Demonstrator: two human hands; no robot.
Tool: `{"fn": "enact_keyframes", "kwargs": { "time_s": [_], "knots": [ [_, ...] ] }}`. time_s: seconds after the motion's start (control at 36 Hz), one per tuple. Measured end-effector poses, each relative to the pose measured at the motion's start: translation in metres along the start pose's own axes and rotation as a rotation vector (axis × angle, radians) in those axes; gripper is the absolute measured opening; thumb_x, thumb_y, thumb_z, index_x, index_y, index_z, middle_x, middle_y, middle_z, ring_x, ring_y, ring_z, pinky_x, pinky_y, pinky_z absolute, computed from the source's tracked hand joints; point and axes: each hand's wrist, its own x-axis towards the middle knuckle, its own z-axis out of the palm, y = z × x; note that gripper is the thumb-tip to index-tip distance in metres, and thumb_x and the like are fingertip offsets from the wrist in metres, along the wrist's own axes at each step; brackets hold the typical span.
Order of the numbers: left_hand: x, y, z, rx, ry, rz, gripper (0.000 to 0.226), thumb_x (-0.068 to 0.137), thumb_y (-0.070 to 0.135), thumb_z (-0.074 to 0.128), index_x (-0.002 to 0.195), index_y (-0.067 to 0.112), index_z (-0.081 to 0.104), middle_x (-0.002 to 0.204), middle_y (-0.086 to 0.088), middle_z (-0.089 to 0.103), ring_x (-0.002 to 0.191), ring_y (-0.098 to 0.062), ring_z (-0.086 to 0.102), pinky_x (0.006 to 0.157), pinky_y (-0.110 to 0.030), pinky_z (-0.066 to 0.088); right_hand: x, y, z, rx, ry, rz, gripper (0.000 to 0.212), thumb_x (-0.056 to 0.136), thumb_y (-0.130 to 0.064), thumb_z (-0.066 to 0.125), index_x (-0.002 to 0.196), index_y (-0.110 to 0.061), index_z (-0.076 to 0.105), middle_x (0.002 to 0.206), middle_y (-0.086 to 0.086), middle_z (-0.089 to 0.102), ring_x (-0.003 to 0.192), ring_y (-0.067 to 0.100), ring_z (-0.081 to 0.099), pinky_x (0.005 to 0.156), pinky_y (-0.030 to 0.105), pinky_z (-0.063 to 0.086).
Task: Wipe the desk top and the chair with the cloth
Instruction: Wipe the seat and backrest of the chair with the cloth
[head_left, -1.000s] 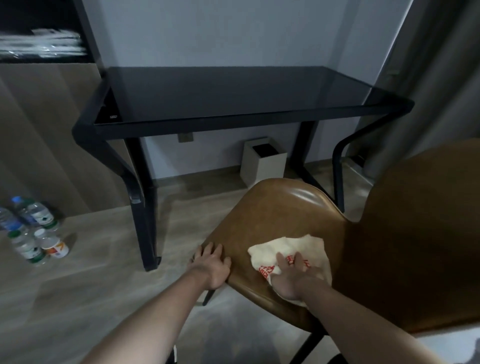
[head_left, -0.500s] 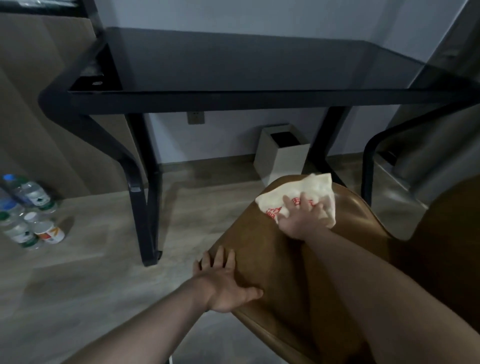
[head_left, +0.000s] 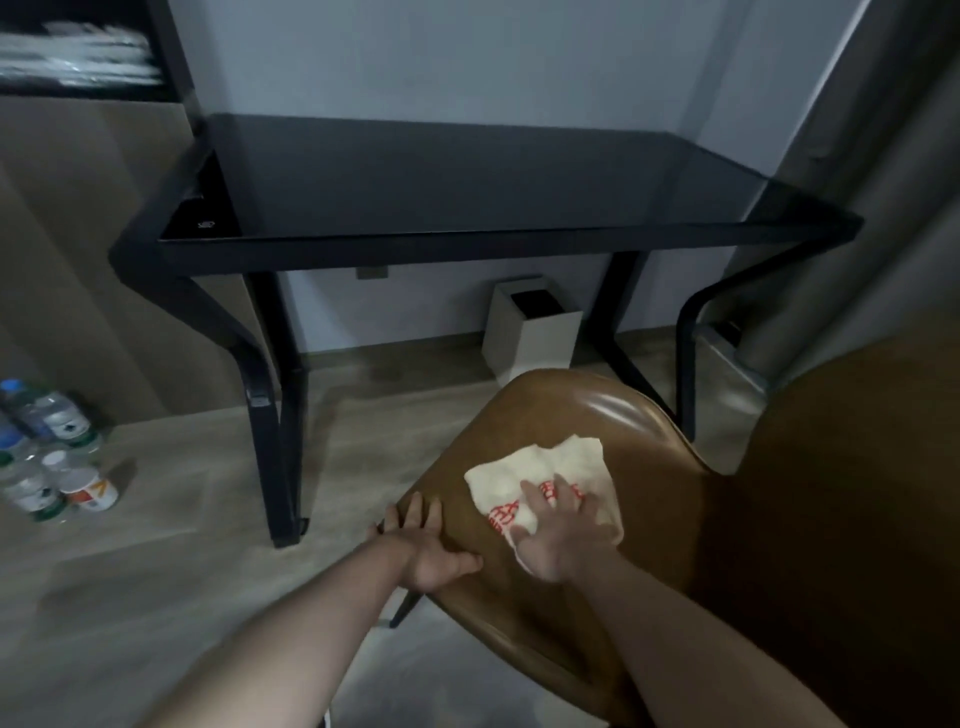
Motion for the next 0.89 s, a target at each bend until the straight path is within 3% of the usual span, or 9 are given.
{"fn": "enact_keyframes", "kwargs": {
  "time_s": [0.31, 0.58, 0.72, 0.89],
  "knots": [
    [-0.006, -0.001, 0.006, -0.034, 0.022, -0.01, 0.113, 0.083, 0.085, 0.042, 0.162, 0.027, -0.014, 0.169, -0.003, -0.021, 0.156, -0.036, -0.016, 0.126, -0.054, -0.002, -0.048, 0.03, 0.036, 0.02, -0.117, 0.135, 0.077, 0.095, -0.073, 0.026, 0.155, -0.048, -0.014, 0.167, 0.005, -0.02, 0.151, 0.049, -0.004, 0.117, 0.068, 0.019],
    [0.006, -0.004, 0.006, -0.055, 0.012, 0.037, 0.111, 0.086, 0.084, 0.04, 0.161, 0.026, -0.017, 0.169, -0.003, -0.023, 0.155, -0.036, -0.02, 0.126, -0.053, -0.005, 0.005, 0.033, -0.012, 0.193, 0.001, 0.353, 0.074, 0.098, -0.07, 0.028, 0.156, -0.047, -0.013, 0.166, 0.006, -0.025, 0.146, 0.057, -0.016, 0.111, 0.078, 0.011],
    [0.013, -0.008, 0.006, -0.047, 0.024, 0.059, 0.112, 0.086, 0.085, 0.038, 0.161, 0.025, -0.019, 0.168, -0.002, -0.024, 0.154, -0.037, -0.02, 0.126, -0.054, -0.006, 0.049, 0.059, -0.039, 0.209, 0.04, 0.389, 0.079, 0.096, -0.072, 0.028, 0.157, -0.045, -0.013, 0.166, 0.007, -0.027, 0.146, 0.058, -0.016, 0.114, 0.076, 0.004],
    [0.015, -0.003, 0.006, -0.05, 0.027, 0.049, 0.11, 0.087, 0.083, 0.04, 0.161, 0.026, -0.017, 0.168, -0.001, -0.025, 0.155, -0.035, -0.02, 0.126, -0.054, -0.006, 0.066, 0.071, -0.047, 0.161, 0.074, 0.407, 0.075, 0.097, -0.071, 0.024, 0.158, -0.044, -0.012, 0.166, 0.01, -0.026, 0.147, 0.057, -0.011, 0.116, 0.071, 0.008]
  ]
}}
